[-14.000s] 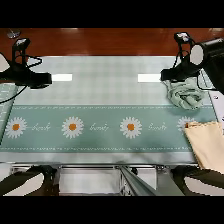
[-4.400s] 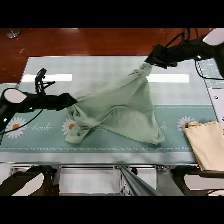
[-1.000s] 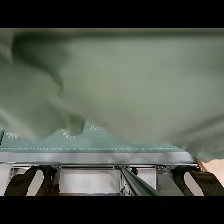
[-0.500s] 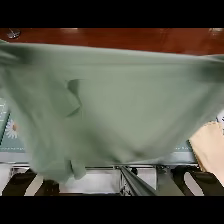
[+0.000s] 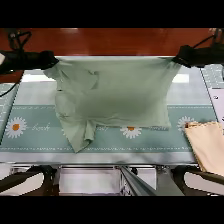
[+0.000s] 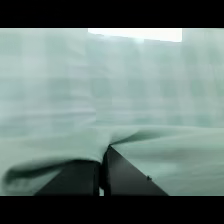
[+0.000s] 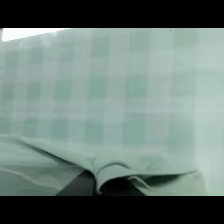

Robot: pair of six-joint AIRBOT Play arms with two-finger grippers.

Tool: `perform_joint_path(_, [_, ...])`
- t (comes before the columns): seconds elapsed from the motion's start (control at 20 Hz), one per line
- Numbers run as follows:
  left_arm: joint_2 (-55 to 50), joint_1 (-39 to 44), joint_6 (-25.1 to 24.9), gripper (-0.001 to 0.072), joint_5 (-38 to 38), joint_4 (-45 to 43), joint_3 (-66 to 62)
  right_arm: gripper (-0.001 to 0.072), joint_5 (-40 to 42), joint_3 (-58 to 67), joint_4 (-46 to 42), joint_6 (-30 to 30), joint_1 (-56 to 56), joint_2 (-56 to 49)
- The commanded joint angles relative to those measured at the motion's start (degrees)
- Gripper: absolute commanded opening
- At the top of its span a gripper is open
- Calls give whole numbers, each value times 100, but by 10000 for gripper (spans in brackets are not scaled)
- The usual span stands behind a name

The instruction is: Fold the shirts.

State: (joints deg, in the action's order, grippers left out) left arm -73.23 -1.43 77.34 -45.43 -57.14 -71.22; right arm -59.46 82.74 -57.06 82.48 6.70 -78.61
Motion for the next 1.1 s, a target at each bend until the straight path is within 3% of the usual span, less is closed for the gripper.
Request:
perform_joint_path(0.0, [-835, 63, -7, 52, 979, 730, 35, 209, 319, 968, 881, 199, 0, -1580])
perform_joint_path(0.05, [-970, 63, -9, 352, 1073, 850, 31, 478, 243, 1180, 1047, 289, 0, -1878])
perform_joint_path(0.1, [-1075, 44, 2, 695, 1049, 846, -4, 637, 90, 1368, 1200, 330, 50, -2118])
perform_joint_path(0.2, [-1163, -236, -13, 705, 317, 647, -214, 638, -527, 1580, 1279, 271, 295, -2264])
perform_joint_path(0.3, [-1163, -804, -13, 704, -1078, 83, -520, 635, -1620, 1703, 1038, 140, 772, -2179])
perform_joint_path(0.45, [-1154, -1882, -28, 704, -3132, -293, -485, 633, -3237, 1464, -264, -155, 1447, -1759])
perform_joint_path(0.55, [-1040, -2457, -186, 702, -3871, -284, 136, 633, -2990, 538, -1143, -177, 1794, -1073])
perform_joint_path(0.65, [-767, -2865, -280, 702, -3832, 55, 1211, 633, -2004, -828, -807, -181, 2157, -299])
perform_joint_path(0.75, [-505, -3093, -772, 702, -3539, 933, 2267, 633, -1180, -2299, 122, -654, 2420, 439])
perform_joint_path(0.9, [-417, -3038, -966, 702, -2966, 1482, 3093, 633, -831, -3644, 883, -1237, 2461, 1051])
perform_joint_path(1.05, [-424, -2767, -1134, 703, -2341, 1891, 3359, 633, -828, -4177, 1165, -1519, 2461, 1244])
